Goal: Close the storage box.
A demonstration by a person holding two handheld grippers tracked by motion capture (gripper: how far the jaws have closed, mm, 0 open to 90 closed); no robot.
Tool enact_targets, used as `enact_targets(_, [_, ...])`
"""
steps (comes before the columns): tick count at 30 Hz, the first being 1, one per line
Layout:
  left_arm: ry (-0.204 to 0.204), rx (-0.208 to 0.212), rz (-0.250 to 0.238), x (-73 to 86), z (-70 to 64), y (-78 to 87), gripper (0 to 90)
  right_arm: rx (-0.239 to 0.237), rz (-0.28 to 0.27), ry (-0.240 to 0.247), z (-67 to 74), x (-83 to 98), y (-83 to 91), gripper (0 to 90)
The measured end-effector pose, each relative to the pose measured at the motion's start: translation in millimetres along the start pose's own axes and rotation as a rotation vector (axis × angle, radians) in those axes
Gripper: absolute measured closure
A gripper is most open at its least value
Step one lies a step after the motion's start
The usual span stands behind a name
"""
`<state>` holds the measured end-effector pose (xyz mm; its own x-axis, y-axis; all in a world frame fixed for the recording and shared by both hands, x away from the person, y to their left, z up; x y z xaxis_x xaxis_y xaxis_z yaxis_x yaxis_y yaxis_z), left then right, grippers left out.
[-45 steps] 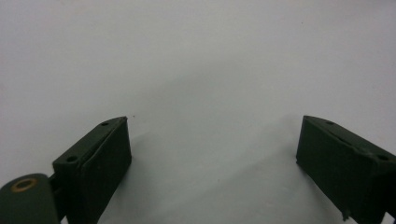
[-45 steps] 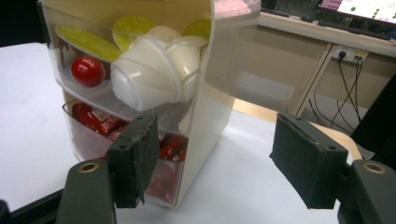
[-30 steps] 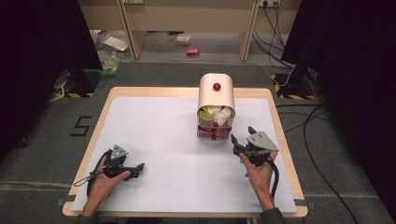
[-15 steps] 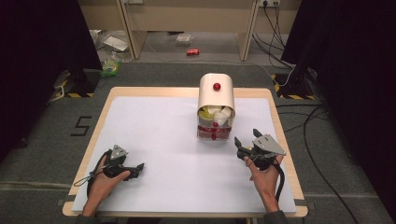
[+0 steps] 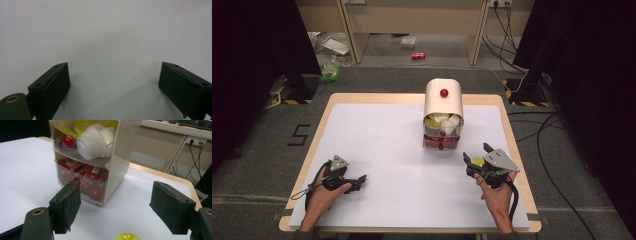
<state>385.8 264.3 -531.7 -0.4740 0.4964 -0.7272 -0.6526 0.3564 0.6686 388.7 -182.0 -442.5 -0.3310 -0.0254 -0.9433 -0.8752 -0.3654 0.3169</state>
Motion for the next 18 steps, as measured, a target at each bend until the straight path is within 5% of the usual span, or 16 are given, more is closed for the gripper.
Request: enact_targets(18, [-0.001,0.0,0.001,0.0,0.1,0.1,9.2,-0.014,0.018,0.004,2.8,7.4,10.2,24.1])
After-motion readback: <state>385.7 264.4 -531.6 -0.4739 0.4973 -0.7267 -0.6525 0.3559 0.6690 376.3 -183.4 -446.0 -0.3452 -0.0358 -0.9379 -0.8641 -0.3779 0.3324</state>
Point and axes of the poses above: each handheld gripper's, and its own axes: y roughly backward along the jaws, x roughly out of its underside, z roughly to its left, the point moved 4 cm from there along -y, roughly forward along the jaws, and after that the axes turned 14 degrees about -y, right-handed, at the moved point
